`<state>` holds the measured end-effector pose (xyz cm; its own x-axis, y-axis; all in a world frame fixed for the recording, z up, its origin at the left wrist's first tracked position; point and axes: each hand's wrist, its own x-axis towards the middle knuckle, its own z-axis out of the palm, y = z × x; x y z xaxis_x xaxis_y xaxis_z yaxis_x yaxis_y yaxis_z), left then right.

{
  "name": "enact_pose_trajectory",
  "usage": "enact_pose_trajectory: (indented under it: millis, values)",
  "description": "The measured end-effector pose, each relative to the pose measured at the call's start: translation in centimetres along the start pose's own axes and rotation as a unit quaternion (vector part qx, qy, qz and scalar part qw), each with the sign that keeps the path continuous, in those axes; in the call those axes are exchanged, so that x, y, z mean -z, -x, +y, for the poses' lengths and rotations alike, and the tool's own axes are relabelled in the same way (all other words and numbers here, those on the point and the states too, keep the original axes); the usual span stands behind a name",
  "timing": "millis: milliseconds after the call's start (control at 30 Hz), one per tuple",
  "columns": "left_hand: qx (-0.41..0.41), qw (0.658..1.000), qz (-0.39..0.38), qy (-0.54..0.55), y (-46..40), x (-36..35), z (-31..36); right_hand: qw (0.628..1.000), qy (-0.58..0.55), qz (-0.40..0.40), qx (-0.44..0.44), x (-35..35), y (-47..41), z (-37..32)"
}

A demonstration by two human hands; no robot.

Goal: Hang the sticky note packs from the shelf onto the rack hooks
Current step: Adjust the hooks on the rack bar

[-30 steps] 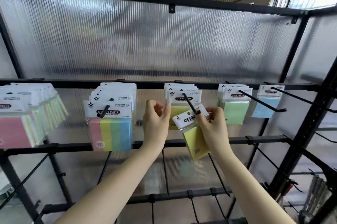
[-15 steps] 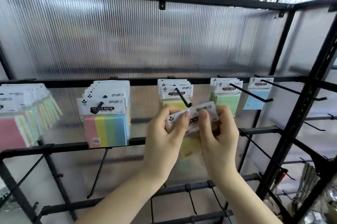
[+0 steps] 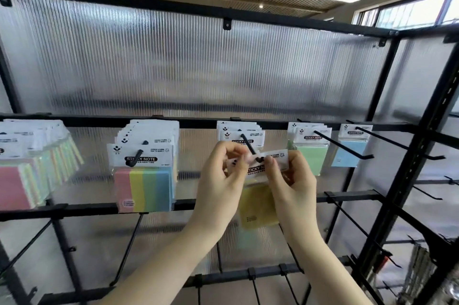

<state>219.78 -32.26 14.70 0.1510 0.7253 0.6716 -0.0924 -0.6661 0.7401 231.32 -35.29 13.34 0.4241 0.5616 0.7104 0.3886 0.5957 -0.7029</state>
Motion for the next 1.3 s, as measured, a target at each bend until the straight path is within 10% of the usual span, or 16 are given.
enact_pose_trajectory:
  millis: [700,1067,1300]
  values:
    - [0.179,0.974,0.071,-0.116,-2.9,-0.5,-9.3,0.983,0.083,-0.041,-0.157,-0.9,-3.7,7.6]
    - [0.26,0.943,0.068,-0.194,0.7,-0.5,-9.0,0.9,0.169,-0.207,-0.345,1.7,0.1,9.8]
    - [0.258,0.927,0.013,-0.273,7.4,2.1,-8.2,0.919,0.144,-0.253,-0.266,1.0,3.7,7.4]
